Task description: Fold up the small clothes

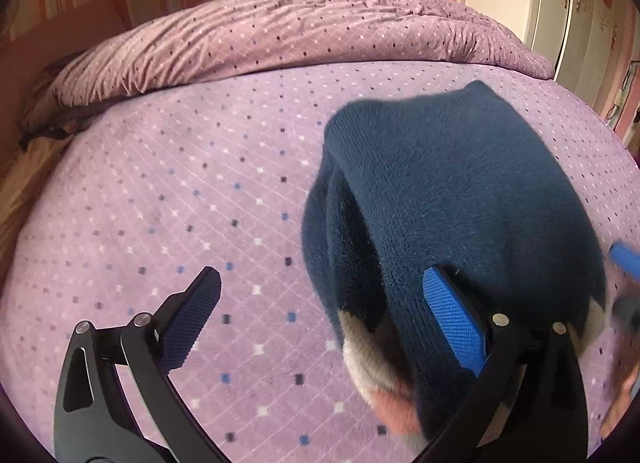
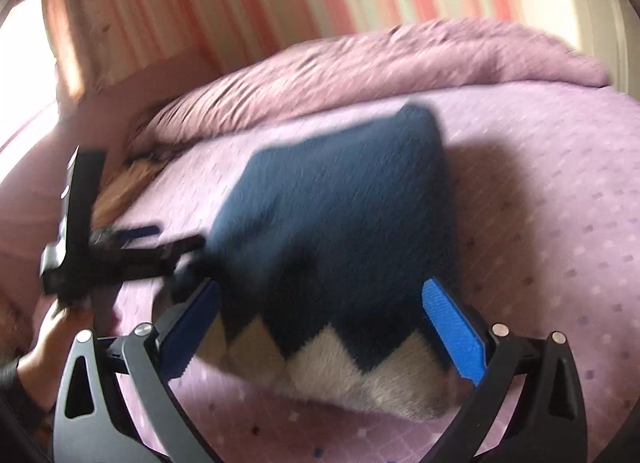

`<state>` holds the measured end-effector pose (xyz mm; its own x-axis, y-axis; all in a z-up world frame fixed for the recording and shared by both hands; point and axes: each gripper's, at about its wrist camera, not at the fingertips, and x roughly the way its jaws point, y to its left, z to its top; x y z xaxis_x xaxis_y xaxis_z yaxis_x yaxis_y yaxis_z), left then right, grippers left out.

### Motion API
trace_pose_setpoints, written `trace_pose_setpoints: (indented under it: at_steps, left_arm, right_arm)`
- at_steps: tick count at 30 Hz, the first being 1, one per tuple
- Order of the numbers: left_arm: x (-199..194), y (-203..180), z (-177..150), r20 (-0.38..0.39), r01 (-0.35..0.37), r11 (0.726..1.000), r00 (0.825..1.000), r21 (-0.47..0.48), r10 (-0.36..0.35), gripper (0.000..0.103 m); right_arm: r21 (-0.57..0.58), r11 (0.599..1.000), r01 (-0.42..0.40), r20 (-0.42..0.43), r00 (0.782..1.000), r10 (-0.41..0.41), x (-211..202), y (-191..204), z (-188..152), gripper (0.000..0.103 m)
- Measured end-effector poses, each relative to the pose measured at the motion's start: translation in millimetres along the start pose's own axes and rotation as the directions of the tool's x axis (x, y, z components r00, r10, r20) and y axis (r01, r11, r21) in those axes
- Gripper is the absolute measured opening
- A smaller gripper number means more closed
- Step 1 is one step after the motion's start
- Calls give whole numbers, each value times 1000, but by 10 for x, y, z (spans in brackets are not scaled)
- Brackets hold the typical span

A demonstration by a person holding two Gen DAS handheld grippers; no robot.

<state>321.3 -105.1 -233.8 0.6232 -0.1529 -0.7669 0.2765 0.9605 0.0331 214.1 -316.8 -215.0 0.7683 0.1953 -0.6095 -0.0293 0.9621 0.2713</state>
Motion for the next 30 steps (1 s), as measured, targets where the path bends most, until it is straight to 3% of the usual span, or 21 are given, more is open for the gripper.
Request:
trace_pose_setpoints:
  at_steps: [1,3,5,9,12,13,18,22,30]
  left_arm:
    - [-66,22,10,-3,-5,1000,1000,-2,5,100]
    - [-256,108,8,-9,-6,1000,1000,-28,6,100]
    - [-426,187,-17,-17,3,998,1000,-62,-4,100]
    - [-973,345,-138,-8,-15,993,1000,-119,14,100]
    - [-1411,451,-252,10,-45,988,999,-151,47,100]
    - [-1543,480,-286,15,-48,986,999,-159,51,100]
    - [-2090,570,-445,43,-44,977,998,-208,54,100]
    - [-2434,576,-567,66,-37,970,996,-239,55,100]
    - [-2814,434,-740,70,-71,962,993,-263,92,100]
  right_arm:
    - [-12,997,82,20,996,-82,-35,48,60,101]
    - [-39,985,168,23,986,-167,-13,124,115,101]
    - [-86,958,272,-9,962,-274,108,237,112,101]
    - [-147,944,295,-37,952,-303,262,450,-32,101]
    - [-199,925,325,-107,931,-350,473,550,-209,102]
    - [-225,906,359,-91,918,-387,505,593,-265,102]
    - [-236,890,391,-80,905,-419,531,624,-304,102]
    - [-215,917,337,-120,922,-367,316,678,-264,101]
    - [-234,939,250,-25,964,-263,-701,1053,-210,101]
